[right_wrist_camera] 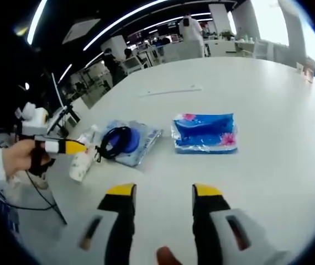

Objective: Arrange the tabletop items into an orderly group along one side of the table until the central work area is clear of visible clutter.

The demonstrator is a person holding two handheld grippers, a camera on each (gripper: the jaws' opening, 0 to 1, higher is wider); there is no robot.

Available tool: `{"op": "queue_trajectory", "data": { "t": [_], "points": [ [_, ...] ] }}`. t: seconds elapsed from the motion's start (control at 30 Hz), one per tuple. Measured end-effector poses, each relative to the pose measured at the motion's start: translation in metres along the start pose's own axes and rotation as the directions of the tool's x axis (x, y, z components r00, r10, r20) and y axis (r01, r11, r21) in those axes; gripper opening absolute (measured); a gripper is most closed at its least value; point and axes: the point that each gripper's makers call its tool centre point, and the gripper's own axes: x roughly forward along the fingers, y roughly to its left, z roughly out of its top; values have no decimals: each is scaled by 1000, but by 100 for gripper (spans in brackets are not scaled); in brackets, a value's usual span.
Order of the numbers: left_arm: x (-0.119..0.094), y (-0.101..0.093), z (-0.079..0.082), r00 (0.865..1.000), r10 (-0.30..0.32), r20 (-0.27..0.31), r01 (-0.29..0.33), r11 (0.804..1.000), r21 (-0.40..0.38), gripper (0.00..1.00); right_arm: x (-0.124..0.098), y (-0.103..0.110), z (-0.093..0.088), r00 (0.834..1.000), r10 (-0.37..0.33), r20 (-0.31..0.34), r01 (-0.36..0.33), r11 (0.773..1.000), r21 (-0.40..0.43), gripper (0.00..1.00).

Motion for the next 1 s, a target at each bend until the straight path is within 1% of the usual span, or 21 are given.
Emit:
{"op": "queue_trajectory", "data": {
  "t": [0.2, 0.3, 0.37, 0.43, 0.63, 0.8, 0.9, 1.0],
  "points": [
    [7, 0, 1, 1000, -7, 1, 7, 1000, -19, 53, 5, 7, 1, 1000, 8, 0, -8, 1000, 7, 38],
    [10, 0, 1, 1000, -11, -1, 11, 1000, -23, 53, 9, 13, 1, 1000, 18, -5, -18, 1000, -3, 37],
    [11, -1, 0, 1000, -15, 2, 15, 1000, -27, 53, 11, 13, -2, 1000, 19, -20, -19, 1000, -24, 36],
    [14, 1, -1, 1000, -16, -2, 16, 999, -34, 52, 12, 14, -2, 1000, 17, -24, -17, 1000, -22, 36],
    [17, 6, 3, 1000, -13, 1, 13, 999, -53, 52, 16, 23, 9, 999, 32, -6, -32, 999, -24, 35],
    [22, 8, 2, 1000, -12, -5, 11, 998, -60, 51, 28, 35, 20, 998, 56, -8, -57, 997, -48, 34],
    [24, 10, 1, 1000, -12, -10, 11, 998, -64, 50, 33, 40, 24, 998, 66, -8, -66, 996, -55, 34],
    [26, 10, 2, 1000, -12, -3, 12, 997, -70, 49, 39, 46, 27, 997, 78, -11, -78, 995, -62, 34]
  ]
}}
